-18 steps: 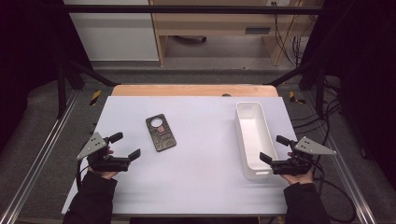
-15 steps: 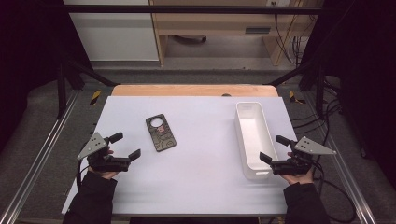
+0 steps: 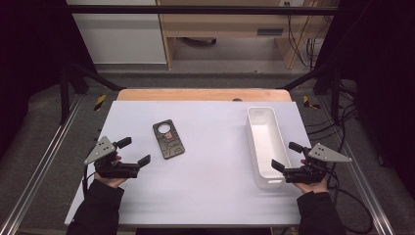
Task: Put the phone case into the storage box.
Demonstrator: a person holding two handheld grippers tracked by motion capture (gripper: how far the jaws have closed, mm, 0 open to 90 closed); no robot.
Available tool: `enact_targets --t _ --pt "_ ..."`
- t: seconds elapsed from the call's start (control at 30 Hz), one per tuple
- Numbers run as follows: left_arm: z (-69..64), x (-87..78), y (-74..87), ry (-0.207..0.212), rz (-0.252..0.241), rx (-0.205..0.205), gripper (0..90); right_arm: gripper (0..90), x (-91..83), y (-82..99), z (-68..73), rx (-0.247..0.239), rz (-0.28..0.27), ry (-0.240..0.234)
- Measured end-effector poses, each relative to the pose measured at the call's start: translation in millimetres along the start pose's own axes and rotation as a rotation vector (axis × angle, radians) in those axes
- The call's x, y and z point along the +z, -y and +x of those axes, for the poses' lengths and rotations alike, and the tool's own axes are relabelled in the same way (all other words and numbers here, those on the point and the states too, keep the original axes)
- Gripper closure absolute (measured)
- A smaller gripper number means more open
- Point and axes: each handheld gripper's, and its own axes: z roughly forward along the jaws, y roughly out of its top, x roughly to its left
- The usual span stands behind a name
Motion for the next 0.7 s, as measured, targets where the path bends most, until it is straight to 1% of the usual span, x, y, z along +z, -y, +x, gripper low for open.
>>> enact_targets --t 0.33,0.53,0.57,0.6,0.7 --pt "-6.6 12.1 -6.9 0.017 0.023 -0.006 0.0 0.7 -0.4 -0.4 -0.1 0.000 -0.001 -0.001" --pt "-10.8 19.5 -10.5 0.023 0.035 0.000 0.0 0.7 -0.7 -0.4 -0.1 -0.004 -0.002 0.000" --pt "-12.9 23.0 -12.2 0.022 0.041 0.004 0.0 0.7 -0.7 -0.4 -0.1 -0.004 -0.002 0.001" --pt "-12.9 23.0 -12.2 0.022 0.041 0.004 0.0 0.7 -0.7 -0.4 -0.1 -0.004 -0.002 0.001" --pt "-15.9 30.3 -15.1 0.032 0.058 0.010 0.0 0.7 -0.7 -0.2 0.3 -0.005 0.000 -0.001"
